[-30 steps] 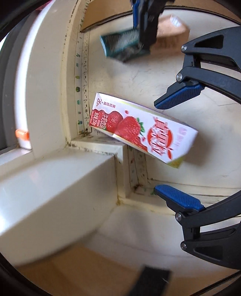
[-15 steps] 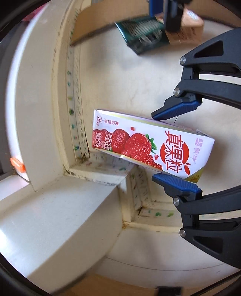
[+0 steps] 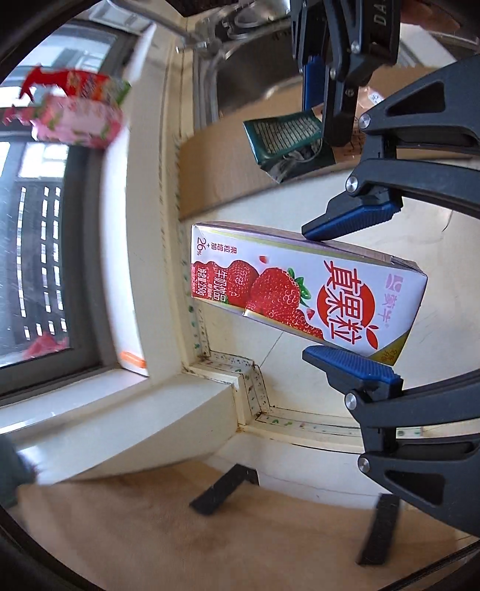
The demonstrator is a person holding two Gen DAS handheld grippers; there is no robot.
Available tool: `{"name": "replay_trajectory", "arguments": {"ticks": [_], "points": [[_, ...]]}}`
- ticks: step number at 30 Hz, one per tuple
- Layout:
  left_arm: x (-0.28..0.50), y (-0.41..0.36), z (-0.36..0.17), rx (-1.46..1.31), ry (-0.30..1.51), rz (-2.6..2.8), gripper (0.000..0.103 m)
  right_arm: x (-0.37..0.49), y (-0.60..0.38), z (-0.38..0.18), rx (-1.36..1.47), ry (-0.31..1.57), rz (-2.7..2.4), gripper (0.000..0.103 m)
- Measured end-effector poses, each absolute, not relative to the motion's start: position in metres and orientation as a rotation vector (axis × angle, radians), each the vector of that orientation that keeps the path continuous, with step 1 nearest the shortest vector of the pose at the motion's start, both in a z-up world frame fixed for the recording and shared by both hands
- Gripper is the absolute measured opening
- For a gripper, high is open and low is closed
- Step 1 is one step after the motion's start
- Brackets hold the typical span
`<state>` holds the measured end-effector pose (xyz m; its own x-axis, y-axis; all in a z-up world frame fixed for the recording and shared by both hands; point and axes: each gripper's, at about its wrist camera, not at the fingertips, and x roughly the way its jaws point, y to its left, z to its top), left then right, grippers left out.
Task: Collect trash
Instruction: 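Carry both cartons off the counter down over the trash bin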
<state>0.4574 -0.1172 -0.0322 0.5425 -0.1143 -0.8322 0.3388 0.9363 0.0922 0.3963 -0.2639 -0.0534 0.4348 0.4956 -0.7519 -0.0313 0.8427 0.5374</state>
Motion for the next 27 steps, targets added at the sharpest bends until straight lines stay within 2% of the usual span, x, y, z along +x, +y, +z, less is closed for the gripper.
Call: {"name": "replay_trajectory", "arguments": {"ticks": [7, 16, 21, 27], "points": [[0.354, -0.111, 0.039, 0.183, 0.868, -0.335, 0.057, 0.301, -0.268, 0.014, 0.425, 0.973, 0.331, 0.039], [0.231, -0.095, 0.088, 0.138, 0.800, -0.405, 0.057, 0.186, -0.258, 0.077, 0.336, 0.870, 0.311, 0.039], [0.173, -0.075, 0.098, 0.114, 0.802, -0.428, 0.057, 0.126, -0.239, 0.087, 0.292, 0.868, 0.305, 0.039], [0.117, -0.046, 0.087, 0.104, 0.829, -0.446, 0.057, 0.077, -0.223, 0.076, 0.292, 0.897, 0.297, 0.039]]}}
